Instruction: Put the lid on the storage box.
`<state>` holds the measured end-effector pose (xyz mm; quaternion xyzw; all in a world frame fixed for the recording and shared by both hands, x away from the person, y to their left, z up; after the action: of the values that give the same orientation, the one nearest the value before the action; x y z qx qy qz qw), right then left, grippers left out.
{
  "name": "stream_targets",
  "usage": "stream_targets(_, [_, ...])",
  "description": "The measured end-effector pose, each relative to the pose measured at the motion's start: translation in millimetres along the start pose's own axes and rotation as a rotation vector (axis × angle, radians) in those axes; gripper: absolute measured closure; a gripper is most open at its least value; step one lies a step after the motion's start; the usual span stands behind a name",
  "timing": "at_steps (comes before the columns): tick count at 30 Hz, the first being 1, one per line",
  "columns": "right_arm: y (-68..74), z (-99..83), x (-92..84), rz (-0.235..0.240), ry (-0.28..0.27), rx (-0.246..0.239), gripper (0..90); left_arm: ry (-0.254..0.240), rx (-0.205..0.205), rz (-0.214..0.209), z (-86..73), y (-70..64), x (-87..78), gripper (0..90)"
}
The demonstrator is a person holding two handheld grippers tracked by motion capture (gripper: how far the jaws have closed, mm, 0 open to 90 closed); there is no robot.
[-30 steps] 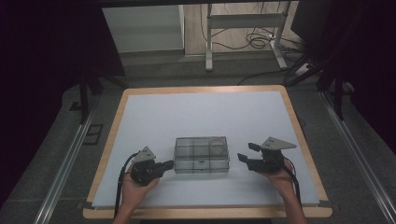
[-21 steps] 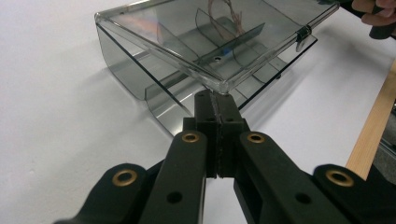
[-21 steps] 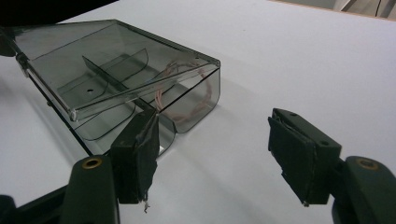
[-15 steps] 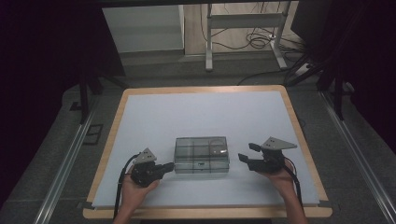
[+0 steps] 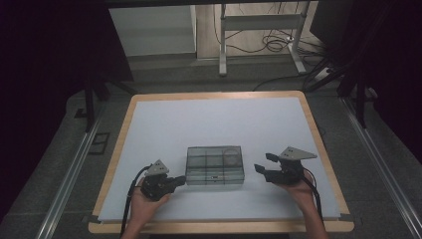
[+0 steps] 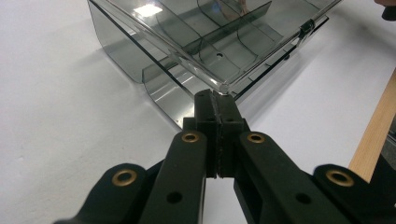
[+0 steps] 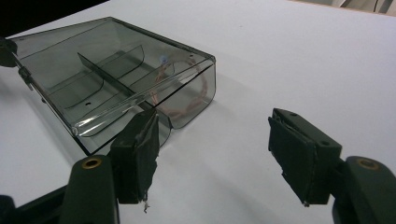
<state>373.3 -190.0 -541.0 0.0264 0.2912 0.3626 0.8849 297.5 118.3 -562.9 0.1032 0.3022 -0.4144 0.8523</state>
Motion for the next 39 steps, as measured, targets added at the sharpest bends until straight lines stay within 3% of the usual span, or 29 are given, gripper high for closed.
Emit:
stream_targets(18, [-1.4,-1.1,0.0,-0.002,0.008,-0.001,33.0,0.004,-0.01,0.005,-4.8,1.9,-3.1,89.4])
stream_targets(26, [-2.4,-0.4,-1.2,-0.001,-0.002,0.003,33.0,-0.048,-0.022,0.042,-0.7,12.2,-16.6,86.2])
stream_targets(29, [-2.5,-1.0,-1.2,0.001,0.001,0.004,32.9,-0.061,-0.026,0.06,2.0,16.1,-18.4,79.4])
stream_targets(34, [-2.9,-3.0,-0.3,0.009,0.009,0.012,32.8,-0.069,-0.045,0.102,3.6,25.0,-19.6,57.6])
stream_targets(39, [-5.0,-4.7,0.0,0.005,0.012,0.014,32.8,-0.057,-0.038,0.146,3.4,30.8,-19.5,37.4])
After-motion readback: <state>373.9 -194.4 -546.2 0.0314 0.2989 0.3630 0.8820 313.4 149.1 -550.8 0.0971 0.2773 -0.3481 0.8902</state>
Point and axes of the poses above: each handheld gripper's, and its own axes: x roughly forward along the jaws, z roughly out of its top, y roughly to its left, the point moved 8 cm from there along x, roughly forward along the jaws, and after that the axes turned 13 degrees about x, right-handed, at the moved point
